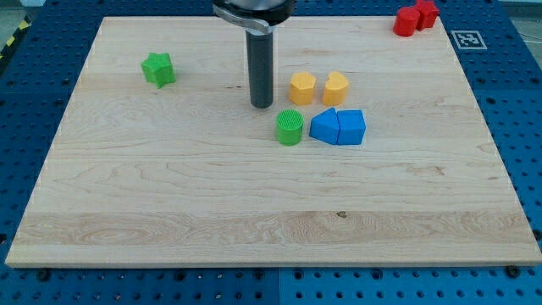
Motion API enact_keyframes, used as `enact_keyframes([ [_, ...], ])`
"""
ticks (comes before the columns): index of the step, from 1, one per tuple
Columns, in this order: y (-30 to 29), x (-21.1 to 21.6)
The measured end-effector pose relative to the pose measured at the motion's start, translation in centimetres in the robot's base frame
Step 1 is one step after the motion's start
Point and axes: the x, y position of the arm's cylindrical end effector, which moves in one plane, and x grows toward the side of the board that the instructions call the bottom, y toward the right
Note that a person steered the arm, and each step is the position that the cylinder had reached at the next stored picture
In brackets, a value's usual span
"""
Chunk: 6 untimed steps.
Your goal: Push the yellow hexagon towards the red circle
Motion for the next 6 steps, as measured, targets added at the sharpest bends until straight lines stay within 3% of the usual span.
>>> enact_keyframes([
  [1,1.3,1.9],
  [2,2.8,0.9],
  [4,7.0,-5.9],
  [6,9.7,-6.6],
])
